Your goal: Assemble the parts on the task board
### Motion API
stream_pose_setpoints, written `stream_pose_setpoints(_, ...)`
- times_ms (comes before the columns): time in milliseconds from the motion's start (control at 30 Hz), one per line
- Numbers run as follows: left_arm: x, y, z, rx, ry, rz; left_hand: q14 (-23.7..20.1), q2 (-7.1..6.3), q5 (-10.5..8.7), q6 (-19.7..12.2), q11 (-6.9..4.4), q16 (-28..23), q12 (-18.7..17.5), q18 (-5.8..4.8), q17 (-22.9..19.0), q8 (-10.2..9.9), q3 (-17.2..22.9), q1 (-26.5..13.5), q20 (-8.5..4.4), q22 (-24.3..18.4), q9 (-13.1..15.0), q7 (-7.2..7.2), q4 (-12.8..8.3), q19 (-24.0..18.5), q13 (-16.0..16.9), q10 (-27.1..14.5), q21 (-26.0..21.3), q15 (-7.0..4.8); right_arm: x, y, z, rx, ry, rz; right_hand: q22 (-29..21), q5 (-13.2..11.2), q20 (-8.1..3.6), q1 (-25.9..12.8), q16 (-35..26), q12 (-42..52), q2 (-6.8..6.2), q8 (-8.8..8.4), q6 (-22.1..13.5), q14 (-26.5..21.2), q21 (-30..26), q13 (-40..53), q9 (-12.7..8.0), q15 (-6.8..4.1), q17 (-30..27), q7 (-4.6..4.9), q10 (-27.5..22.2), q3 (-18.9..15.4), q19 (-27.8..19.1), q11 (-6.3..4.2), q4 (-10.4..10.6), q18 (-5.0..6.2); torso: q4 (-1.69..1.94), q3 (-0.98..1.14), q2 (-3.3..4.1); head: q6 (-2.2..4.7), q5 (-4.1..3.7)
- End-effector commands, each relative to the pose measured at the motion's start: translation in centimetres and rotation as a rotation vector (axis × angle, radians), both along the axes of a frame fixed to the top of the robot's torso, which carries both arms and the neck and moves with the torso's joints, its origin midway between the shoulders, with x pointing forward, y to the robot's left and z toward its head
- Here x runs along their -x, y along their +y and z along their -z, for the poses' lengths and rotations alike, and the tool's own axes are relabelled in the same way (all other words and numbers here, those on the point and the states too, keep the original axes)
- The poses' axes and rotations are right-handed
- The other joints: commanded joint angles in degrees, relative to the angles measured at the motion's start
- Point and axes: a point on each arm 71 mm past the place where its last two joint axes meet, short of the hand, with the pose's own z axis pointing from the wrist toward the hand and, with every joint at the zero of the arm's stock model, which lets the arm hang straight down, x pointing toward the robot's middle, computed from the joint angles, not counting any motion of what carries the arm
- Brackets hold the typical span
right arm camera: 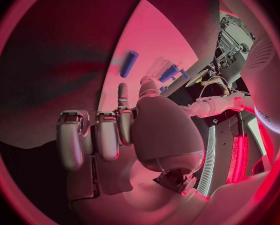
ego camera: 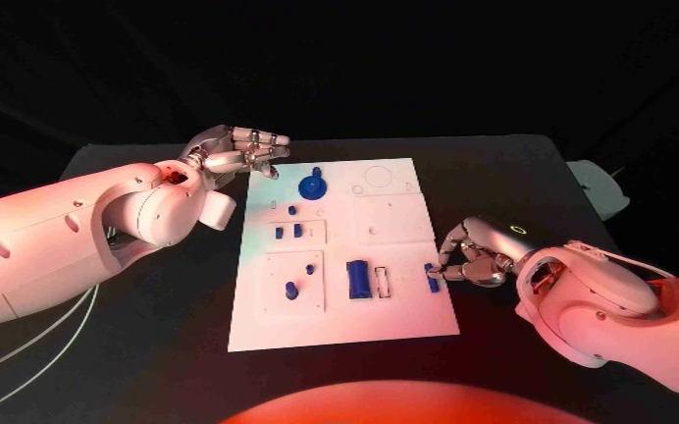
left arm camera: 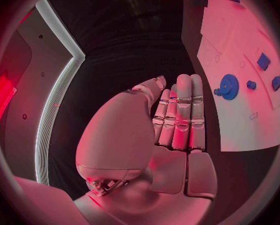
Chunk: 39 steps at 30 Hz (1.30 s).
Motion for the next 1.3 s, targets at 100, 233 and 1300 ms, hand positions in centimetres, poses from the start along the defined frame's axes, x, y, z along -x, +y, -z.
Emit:
stream_pose_setpoints(100, 0.1, -0.1, 0.0, 0.008, -0.001, 0.013, -0.2, 0.37, 0.07, -0.3, 0.01, -0.3, 0.3, 0.80, 0.0, 0.3, 0.1, 0.2, 0.27, -0.1, 0.0, -0.03, -0.4, 0.1, -0.1, -0.5, -0.3, 0.06, 0.2, 0.1, 0.1, 0.019, -0.024, -0.015, 13.9, 0.1, 0.47, 1.7, -0.2, 0.1, 0.65, -0.02, 1.0, 4.1, 0.1, 5.8, 0.0, 0.08, 5.9, -0.36, 0.9, 0.1, 4.4, -0.06, -0.6, -0.39, 0.05, 0.03, 0.05, 0.10, -0.44)
stream_pose_setpoints(233, 0.1, -0.1, 0.0, 0.008, -0.001, 0.013, -0.2, 0.37, 0.07, -0.3, 0.01, -0.3, 0.3, 0.80, 0.0, 0.3, 0.1, 0.2, 0.27, -0.1, 0.0, -0.03, -0.4, 0.1, -0.1, -0.5, -0.3, 0.06, 0.3, 1.0, 0.1, -0.005, -0.032, -0.034, 14.1, 0.2, 0.30, 2.1, 0.0, 0.5, 0.86, 0.56, 2.3, 4.2, 0.5, 6.1, 0.3, -0.20, 6.2, -0.87, 1.2, 0.1, 4.5, -0.45, -0.7, -0.46, 0.11, -0.01, 0.04, 0.10, -0.21)
stream_pose_setpoints(1300, 0.2, -0.3, 0.1, 0.011, 0.001, 0.023, -0.2, 0.37, 0.07, -0.3, 0.01, -0.3, 0.3, 0.80, 0.0, 0.3, 0.1, 0.2, 0.27, -0.1, 0.0, -0.03, -0.4, 0.1, -0.1, -0.5, -0.3, 0.06, 0.9, 9.0, 1.1, -0.080, 0.019, -0.160, 14.5, 0.7, -1.26, 3.1, 0.7, 6.4, 2.04, 6.00, 3.3, 4.5, 2.0, 10.3, 7.0, -1.83, 7.5, -3.07, 3.9, -0.7, 5.1, -2.38, -0.7, -0.78, 0.07, 0.01, 0.13, -0.84, 0.90)
